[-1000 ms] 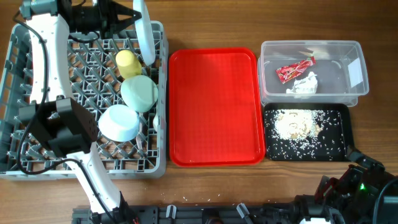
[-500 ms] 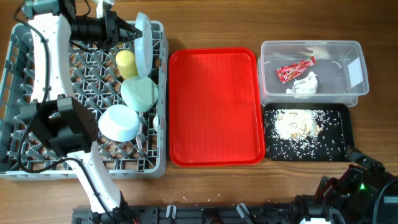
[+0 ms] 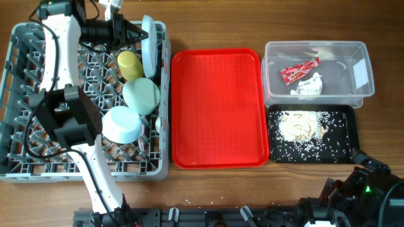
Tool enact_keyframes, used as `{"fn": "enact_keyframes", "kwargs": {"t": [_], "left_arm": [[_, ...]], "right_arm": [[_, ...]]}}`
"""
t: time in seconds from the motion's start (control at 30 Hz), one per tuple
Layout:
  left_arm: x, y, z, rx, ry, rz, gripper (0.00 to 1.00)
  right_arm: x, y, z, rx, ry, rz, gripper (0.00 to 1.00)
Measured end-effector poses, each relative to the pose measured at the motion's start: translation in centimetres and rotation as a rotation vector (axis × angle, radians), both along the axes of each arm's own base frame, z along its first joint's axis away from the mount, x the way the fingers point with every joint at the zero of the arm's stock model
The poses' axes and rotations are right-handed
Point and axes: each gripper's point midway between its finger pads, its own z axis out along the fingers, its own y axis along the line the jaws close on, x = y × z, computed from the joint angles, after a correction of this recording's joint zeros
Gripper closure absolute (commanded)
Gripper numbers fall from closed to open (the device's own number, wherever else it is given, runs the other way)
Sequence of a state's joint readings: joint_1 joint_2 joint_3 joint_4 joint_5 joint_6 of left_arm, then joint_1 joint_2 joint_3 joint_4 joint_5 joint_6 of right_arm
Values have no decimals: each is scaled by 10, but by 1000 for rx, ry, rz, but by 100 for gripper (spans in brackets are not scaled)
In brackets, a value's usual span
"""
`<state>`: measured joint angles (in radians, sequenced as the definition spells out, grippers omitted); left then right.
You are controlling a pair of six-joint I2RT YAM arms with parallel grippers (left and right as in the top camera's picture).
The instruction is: Sort waste into correct bins and load items into the dishwasher rack
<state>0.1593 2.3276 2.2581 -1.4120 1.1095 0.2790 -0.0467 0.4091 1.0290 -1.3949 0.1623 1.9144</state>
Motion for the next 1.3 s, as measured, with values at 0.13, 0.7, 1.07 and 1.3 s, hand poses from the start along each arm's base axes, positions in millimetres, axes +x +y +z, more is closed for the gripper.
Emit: {"fn": "enact_keyframes", "kwargs": {"t": [0.13,0.7,1.07,1.3], "left_arm": [[1,-1,3,-19,-5,0,31],[-20,21,73,222,0,188,0],[-183,59,215,583,-201,535,0],[-281,63,280,639,-488,697,0]], "right_arm": [[0,0,0,0,0,0,0],[0,0,0,0,0,0,0],[0,0,0,0,0,0,0],[0,0,0,0,0,0,1]]}}
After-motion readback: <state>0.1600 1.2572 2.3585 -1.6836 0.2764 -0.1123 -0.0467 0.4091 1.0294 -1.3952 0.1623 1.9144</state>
